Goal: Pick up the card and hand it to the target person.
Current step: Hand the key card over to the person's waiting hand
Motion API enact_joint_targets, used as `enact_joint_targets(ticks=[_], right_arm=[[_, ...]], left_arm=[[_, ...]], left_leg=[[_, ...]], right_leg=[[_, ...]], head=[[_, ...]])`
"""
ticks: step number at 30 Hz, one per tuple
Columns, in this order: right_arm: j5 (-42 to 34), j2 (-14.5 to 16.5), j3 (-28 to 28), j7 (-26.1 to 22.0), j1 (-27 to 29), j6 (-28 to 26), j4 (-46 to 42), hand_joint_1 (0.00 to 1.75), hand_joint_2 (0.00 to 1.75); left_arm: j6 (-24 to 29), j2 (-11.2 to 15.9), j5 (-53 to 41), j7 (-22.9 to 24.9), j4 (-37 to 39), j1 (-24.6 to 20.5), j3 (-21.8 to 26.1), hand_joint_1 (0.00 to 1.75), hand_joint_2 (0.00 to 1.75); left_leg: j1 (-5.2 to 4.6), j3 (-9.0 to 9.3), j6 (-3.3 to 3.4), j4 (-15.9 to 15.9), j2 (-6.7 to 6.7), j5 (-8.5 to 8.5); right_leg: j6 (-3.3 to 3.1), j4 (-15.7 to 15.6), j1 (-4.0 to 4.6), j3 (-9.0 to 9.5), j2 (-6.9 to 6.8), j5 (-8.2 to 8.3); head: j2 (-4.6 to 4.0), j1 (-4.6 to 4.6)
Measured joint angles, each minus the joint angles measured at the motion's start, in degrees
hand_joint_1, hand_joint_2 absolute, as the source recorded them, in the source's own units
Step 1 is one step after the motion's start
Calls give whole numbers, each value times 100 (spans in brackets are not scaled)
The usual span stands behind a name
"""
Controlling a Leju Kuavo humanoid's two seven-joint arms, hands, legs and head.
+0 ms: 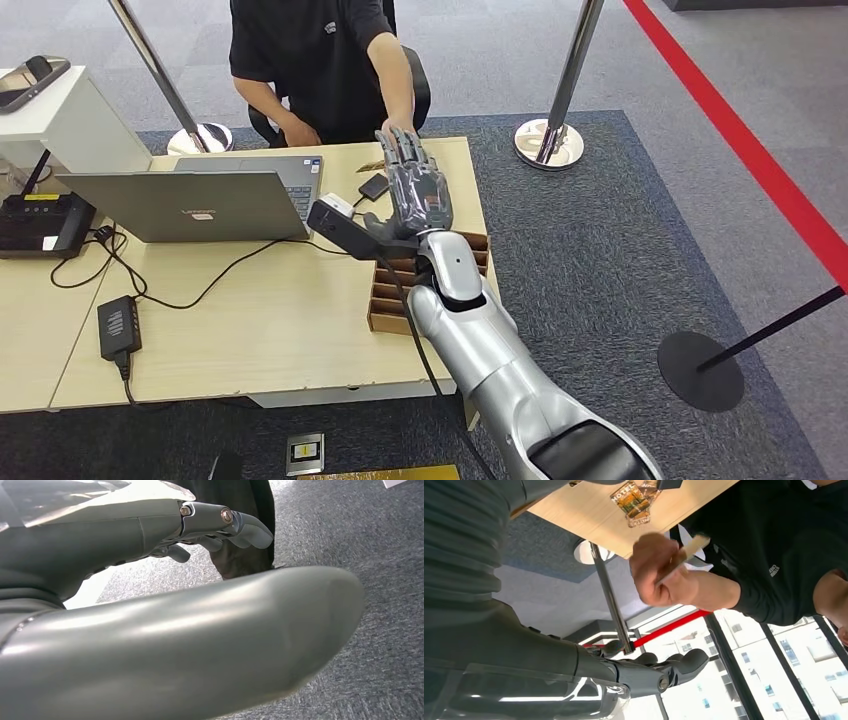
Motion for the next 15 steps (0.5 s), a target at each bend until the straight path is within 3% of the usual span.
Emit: enact_joint_targets(ticks=[1,9,15], right_arm=[[12,-6,-1,14,10,-29,3,0,0],[-68,-98,-21,29,262,-382,-60,0,0],[-440,-307,-231,-92,805,-977,-256,0,0]], left_arm=[[-1,0,2,-1,0,0,0,0,0],[10,0,56,-40,0,8,4,0,0],[57,0,119,-46,0,47,13,0,0]], left_leg=[[0,0,0,0,0,0],[0,1,0,0,0,0],[-1,0,0,0,0,-1]], right_leg=[[0,0,0,0,0,0],[0,-1,0,0,0,0],[0,-2,0,0,0,0]], head=[[0,-1],[0,-1],[0,-1]])
